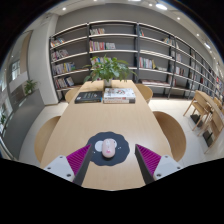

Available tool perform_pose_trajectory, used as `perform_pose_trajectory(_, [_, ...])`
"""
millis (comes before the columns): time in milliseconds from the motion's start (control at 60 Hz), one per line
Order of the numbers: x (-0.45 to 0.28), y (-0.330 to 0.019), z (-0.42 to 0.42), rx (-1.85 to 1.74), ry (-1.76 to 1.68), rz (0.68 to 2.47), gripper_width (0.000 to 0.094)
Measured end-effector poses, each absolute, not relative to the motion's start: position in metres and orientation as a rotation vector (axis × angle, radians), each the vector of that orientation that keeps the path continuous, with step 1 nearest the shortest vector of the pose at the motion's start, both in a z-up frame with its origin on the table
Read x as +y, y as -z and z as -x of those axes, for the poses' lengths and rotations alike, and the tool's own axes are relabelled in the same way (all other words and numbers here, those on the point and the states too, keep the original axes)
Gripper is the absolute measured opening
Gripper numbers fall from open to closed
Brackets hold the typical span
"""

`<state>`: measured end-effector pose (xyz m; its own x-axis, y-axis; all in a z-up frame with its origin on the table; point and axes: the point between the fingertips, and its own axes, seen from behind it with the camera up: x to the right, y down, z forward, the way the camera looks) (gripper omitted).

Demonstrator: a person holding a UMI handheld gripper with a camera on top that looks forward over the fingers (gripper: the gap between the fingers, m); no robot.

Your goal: Arrange mouse

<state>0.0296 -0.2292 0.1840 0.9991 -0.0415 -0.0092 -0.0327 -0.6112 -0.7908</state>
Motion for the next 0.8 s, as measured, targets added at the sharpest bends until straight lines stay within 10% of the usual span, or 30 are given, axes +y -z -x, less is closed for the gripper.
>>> perform_pose_trajectory(800, [-0.343,-0.209,-0.033,-0.003,-0.071,2.184,0.085])
